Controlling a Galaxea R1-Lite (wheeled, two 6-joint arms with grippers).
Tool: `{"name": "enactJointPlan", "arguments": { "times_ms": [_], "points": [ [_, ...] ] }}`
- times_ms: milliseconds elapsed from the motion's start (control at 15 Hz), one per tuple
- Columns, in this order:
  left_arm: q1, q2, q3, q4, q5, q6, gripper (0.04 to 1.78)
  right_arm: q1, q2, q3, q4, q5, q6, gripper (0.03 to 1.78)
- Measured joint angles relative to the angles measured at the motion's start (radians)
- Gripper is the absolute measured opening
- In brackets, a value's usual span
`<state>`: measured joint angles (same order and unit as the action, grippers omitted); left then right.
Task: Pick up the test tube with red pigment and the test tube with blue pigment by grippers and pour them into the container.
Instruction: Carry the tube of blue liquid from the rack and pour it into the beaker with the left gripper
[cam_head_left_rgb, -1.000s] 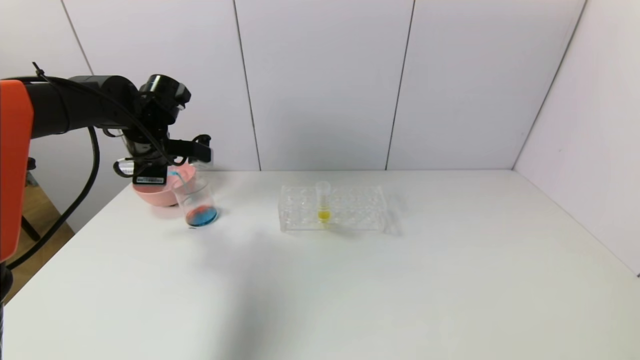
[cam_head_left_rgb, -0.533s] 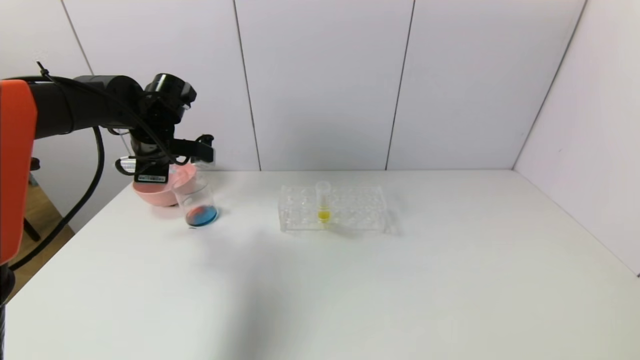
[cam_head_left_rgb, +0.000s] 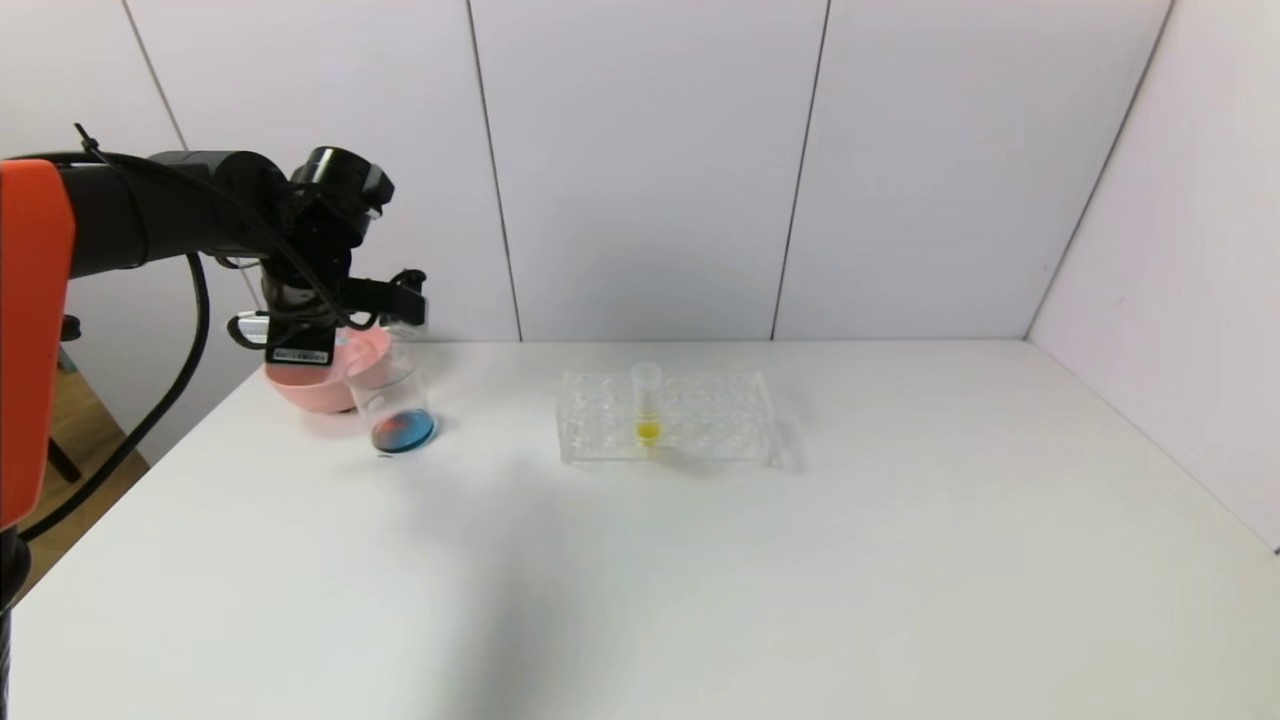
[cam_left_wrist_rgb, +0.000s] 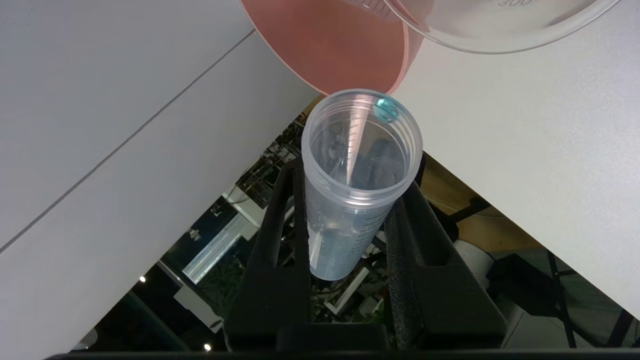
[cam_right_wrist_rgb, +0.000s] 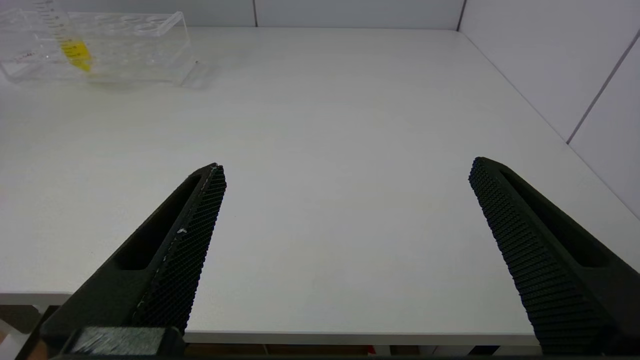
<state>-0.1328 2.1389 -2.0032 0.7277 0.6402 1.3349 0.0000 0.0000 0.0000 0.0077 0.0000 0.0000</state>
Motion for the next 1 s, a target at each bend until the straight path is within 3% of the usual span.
{"name": "enactJointPlan", "arguments": {
  "times_ms": [600, 800, 1000],
  "points": [
    [-0.002, -0.001, 0.000, -0.006, -0.003, -0.009, 0.44, 0.000, 0.000, 0.000, 0.000, 0.000, 0.000, 1.77],
    [0.001, -0.014, 0.000, -0.026, -0.064, -0.068, 0.44, 0.000, 0.000, 0.000, 0.000, 0.000, 0.000, 1.77],
    [0.016, -0.029, 0.000, -0.031, -0.152, -0.230, 0.44, 0.000, 0.000, 0.000, 0.000, 0.000, 0.000, 1.77]
  ]
}}
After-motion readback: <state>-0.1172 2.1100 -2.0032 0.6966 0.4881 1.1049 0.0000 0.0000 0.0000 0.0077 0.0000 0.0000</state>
